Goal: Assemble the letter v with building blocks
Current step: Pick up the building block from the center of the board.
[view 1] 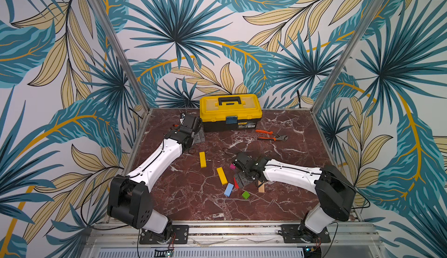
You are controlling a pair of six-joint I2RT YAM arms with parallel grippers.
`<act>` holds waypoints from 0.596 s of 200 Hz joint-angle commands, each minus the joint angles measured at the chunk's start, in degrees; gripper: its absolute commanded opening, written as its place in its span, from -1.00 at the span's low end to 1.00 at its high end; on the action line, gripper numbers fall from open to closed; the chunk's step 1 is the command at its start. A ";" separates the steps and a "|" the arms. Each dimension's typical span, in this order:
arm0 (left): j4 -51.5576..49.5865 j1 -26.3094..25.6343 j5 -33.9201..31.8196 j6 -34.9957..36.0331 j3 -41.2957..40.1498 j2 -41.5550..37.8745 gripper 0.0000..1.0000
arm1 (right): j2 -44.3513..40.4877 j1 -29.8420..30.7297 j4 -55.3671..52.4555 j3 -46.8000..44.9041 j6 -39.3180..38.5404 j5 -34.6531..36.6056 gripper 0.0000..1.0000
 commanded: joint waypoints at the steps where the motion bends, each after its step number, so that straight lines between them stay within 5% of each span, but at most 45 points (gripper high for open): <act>1: -0.21 0.46 -0.49 0.71 1.23 -2.37 0.99 | 0.18 0.41 -2.51 -2.09 2.26 -0.53 0.99; 119: -0.16 0.53 0.10 0.76 0.96 -2.07 0.99 | 2.85 0.36 -2.86 -2.25 3.10 -0.44 0.99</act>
